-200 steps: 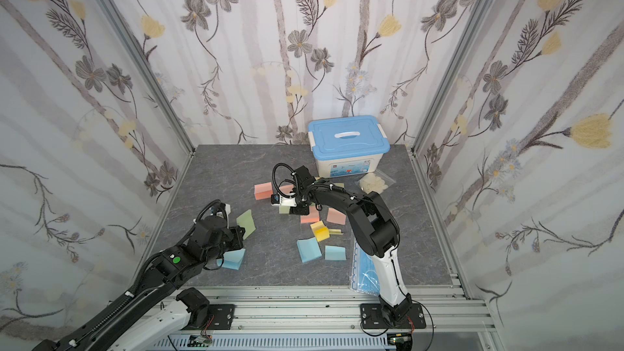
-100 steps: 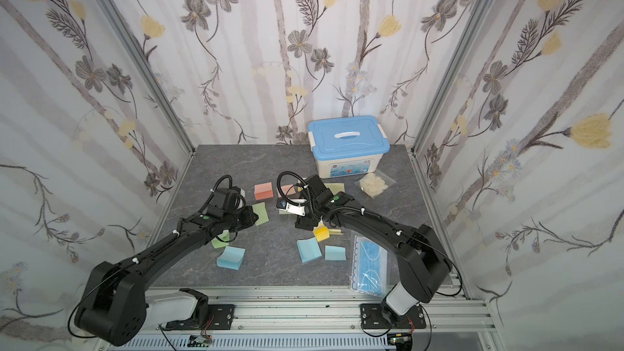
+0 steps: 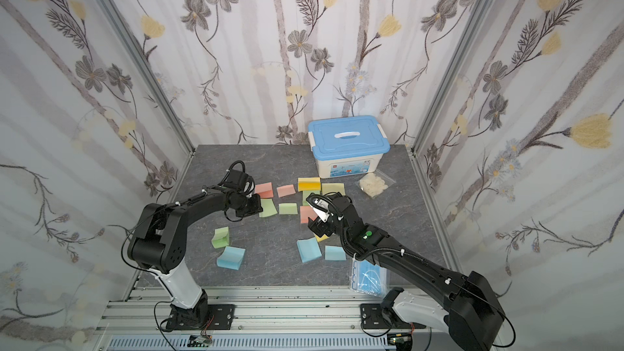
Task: Tear off pages from different memo pads
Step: Place the memo pad at the center of the board, then move the memo pad to the center of the board.
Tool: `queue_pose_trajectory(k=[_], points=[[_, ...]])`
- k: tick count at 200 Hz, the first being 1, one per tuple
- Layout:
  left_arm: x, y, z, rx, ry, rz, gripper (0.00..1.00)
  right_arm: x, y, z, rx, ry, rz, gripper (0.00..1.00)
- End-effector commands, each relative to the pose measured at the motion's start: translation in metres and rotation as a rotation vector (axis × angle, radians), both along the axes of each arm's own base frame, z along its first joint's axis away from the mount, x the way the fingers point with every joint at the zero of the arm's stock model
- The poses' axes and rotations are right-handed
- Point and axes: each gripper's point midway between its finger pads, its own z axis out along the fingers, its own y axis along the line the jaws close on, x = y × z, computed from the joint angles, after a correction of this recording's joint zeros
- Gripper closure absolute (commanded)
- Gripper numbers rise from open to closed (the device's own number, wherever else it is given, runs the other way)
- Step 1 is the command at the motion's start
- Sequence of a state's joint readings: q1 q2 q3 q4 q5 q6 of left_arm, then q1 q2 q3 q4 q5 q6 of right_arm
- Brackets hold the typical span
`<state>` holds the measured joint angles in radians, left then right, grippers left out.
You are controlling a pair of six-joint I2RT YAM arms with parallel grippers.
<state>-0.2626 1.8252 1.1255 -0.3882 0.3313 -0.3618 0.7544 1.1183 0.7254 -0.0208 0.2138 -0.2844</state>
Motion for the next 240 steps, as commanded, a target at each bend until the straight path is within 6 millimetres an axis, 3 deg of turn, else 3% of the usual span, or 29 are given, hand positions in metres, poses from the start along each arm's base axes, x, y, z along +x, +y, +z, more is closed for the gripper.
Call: queue_pose_trajectory(k=[1,18,45,72,100,132,140,170,192,214,240], points=[[-0.006,0.018,-0.019,0.129,0.071,-0.014,1.00,0.005,-0.002,0.018,0.084,-0.045,-0.051,0.00],[-0.003,0.024,-0.025,0.173,0.082,-0.003,0.92,0.005,-0.002,0.019,0.091,-0.047,-0.051,0.00],[0.001,0.029,-0.019,0.196,0.050,0.025,0.68,0.005,-0.003,0.020,0.094,-0.048,-0.058,0.00],[0.002,0.034,0.011,0.208,-0.038,0.081,0.48,0.004,-0.007,0.025,0.108,-0.058,-0.074,0.00],[-0.020,0.040,0.049,0.197,-0.162,0.162,0.31,0.006,-0.025,0.030,0.121,-0.085,-0.161,0.00],[-0.072,0.054,0.058,0.159,-0.221,0.263,0.25,0.014,-0.073,0.029,0.290,-0.029,-0.452,0.00],[-0.087,0.061,0.058,0.150,-0.236,0.298,0.24,0.013,-0.077,0.027,0.336,0.011,-0.468,0.00],[-0.137,0.085,0.041,0.153,-0.223,0.390,0.21,0.004,-0.066,0.026,0.356,0.053,-0.373,0.00],[-0.160,0.102,0.031,0.203,-0.214,0.429,0.21,0.001,-0.057,0.022,0.368,0.087,-0.332,0.00],[-0.169,0.112,0.025,0.235,-0.221,0.447,0.17,0.000,-0.045,0.011,0.373,0.140,-0.290,0.00],[-0.166,0.106,0.014,0.217,-0.184,0.450,0.15,-0.001,-0.036,0.004,0.375,0.180,-0.270,0.00]])
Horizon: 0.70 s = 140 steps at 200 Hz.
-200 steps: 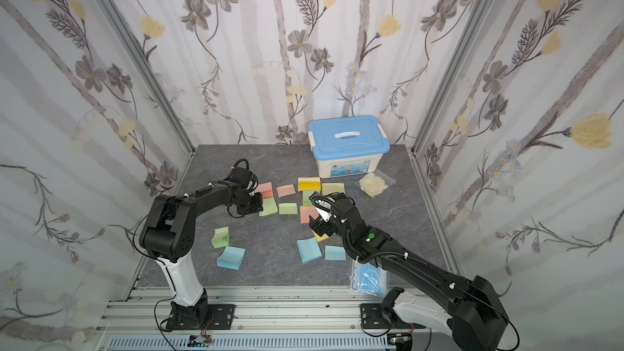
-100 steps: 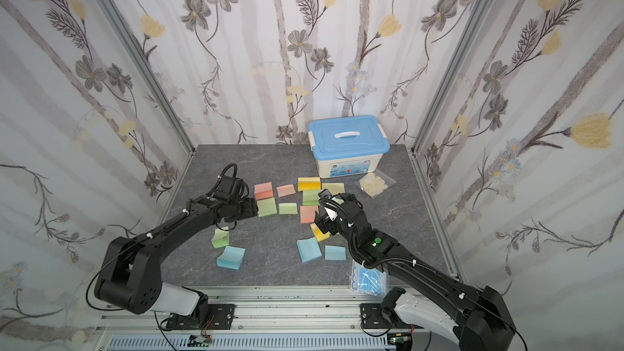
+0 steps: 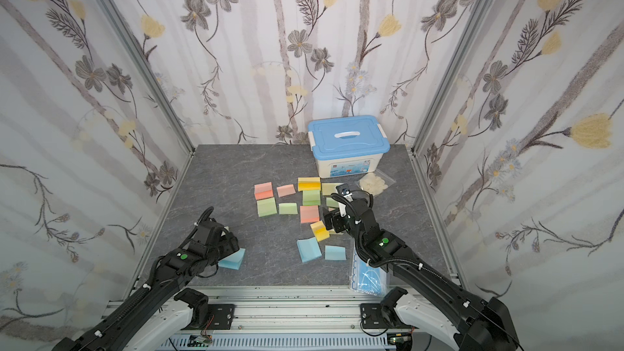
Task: Tear off pages from different memo pads
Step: Move the memo pad to the center of the board.
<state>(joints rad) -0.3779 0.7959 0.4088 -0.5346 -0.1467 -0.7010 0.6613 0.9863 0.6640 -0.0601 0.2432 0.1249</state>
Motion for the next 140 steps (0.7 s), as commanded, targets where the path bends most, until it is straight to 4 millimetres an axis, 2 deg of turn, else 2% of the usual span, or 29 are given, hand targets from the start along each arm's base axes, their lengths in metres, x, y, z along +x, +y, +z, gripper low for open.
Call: queue_pose_trajectory(k=[1,21,38,51,72,105,140], points=[[0.001,0.003,-0.009,0.001,0.031,0.047,0.15,-0.004,0.012,-0.004,0.046,0.041,0.037,0.00],[0.000,-0.005,-0.028,-0.019,0.104,0.046,0.15,-0.006,0.014,-0.008,0.044,0.054,0.041,0.00],[-0.001,-0.024,-0.043,-0.113,0.145,0.022,0.17,-0.008,0.013,-0.010,0.037,0.062,0.038,0.00],[-0.003,-0.037,-0.047,-0.163,0.152,0.006,0.19,-0.008,0.012,-0.011,0.032,0.063,0.035,0.00],[-0.012,-0.058,-0.044,-0.178,0.134,-0.025,0.19,-0.008,0.012,-0.008,0.034,0.057,0.034,0.00],[-0.027,-0.105,-0.045,-0.278,0.111,-0.075,0.20,-0.007,0.012,-0.009,0.028,0.057,0.032,0.00],[-0.022,-0.158,-0.030,-0.270,0.075,-0.183,0.19,-0.009,0.013,-0.015,0.018,0.083,0.035,0.00]])
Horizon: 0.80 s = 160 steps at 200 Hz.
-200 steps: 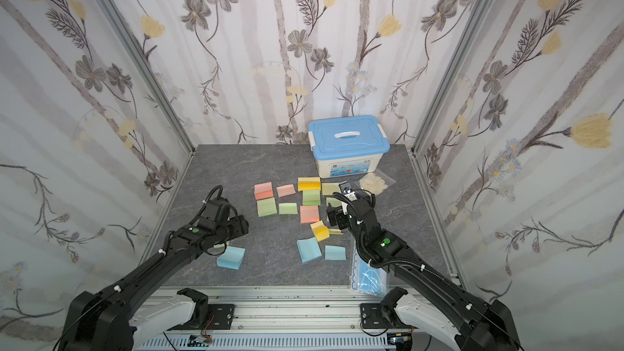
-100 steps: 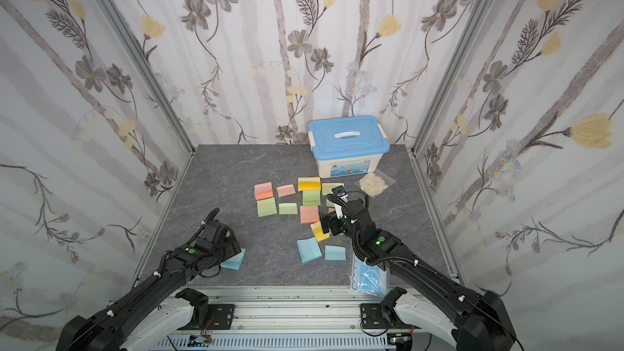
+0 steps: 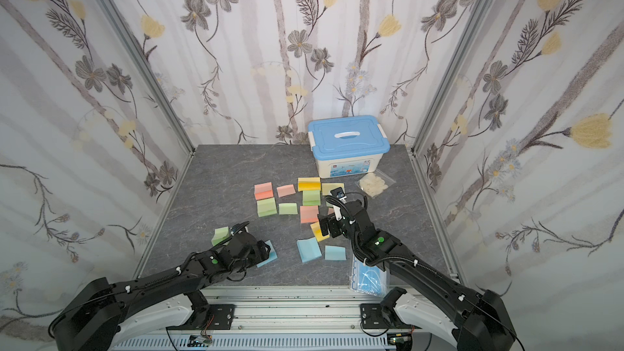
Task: Tear off pages from different memo pads
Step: Move the memo pad to the center of the board.
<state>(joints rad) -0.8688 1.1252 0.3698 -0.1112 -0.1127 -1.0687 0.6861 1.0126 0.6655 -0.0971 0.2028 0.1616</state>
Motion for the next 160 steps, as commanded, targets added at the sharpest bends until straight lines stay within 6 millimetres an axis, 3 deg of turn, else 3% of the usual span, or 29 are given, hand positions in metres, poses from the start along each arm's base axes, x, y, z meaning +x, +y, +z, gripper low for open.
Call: queue_pose_trajectory(k=[1,24,43,68,99,129,160], points=[[-0.003,-0.022,0.002,-0.013,0.037,0.013,0.19,0.000,0.002,0.001,0.011,0.011,-0.006,0.00],[0.002,-0.043,0.009,0.021,0.020,-0.048,0.19,-0.006,0.006,-0.007,-0.006,0.061,0.013,0.00],[0.003,-0.045,0.017,0.046,-0.007,-0.071,0.19,-0.013,0.010,-0.014,-0.028,0.098,0.035,0.01],[0.000,-0.028,0.033,0.088,-0.054,-0.080,0.19,-0.024,0.019,-0.025,-0.048,0.152,0.065,0.04],[-0.004,0.007,0.057,0.219,-0.129,-0.139,0.19,-0.047,0.048,-0.042,-0.076,0.237,0.194,0.12],[-0.017,0.022,0.053,0.226,-0.101,-0.223,0.20,-0.068,0.076,-0.062,-0.156,0.291,0.337,0.18],[-0.030,-0.001,0.039,0.079,-0.076,-0.336,0.20,-0.079,0.090,-0.079,-0.204,0.336,0.381,0.20]])
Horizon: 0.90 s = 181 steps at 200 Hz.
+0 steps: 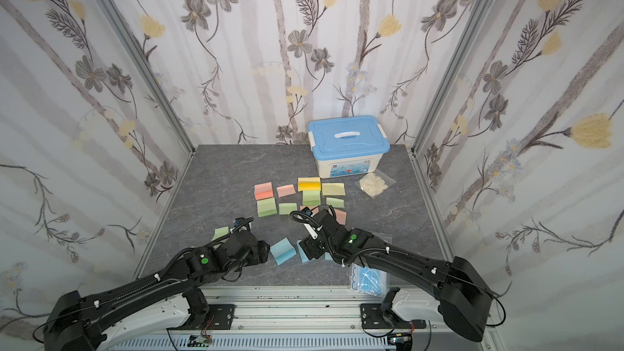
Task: Tear off pages from different memo pads
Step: Pick up the memo pad from the center of the board.
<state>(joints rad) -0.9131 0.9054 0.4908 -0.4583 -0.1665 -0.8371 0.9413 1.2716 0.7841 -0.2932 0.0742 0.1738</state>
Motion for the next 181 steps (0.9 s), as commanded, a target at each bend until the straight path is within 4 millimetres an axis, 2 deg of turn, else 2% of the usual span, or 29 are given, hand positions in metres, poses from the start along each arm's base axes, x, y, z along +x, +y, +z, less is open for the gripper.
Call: queue_pose_trajectory(k=[1,33,58,129,181], points=[[-0.015,-0.017,-0.013,-0.059,0.049,-0.140,0.20,-0.007,0.006,-0.008,-0.024,0.038,0.035,0.20],[-0.012,-0.031,-0.024,-0.072,0.064,-0.175,0.20,-0.004,0.007,-0.009,-0.023,0.043,0.008,0.20],[-0.005,-0.036,-0.025,-0.064,0.052,-0.167,0.20,-0.004,0.006,-0.014,-0.036,0.051,0.000,0.19],[0.008,-0.025,-0.037,0.017,0.060,-0.099,0.20,-0.003,0.008,-0.023,-0.058,0.066,0.007,0.19],[0.014,-0.015,-0.032,0.030,0.038,-0.056,0.20,-0.005,0.022,-0.032,-0.075,0.098,0.042,0.19]])
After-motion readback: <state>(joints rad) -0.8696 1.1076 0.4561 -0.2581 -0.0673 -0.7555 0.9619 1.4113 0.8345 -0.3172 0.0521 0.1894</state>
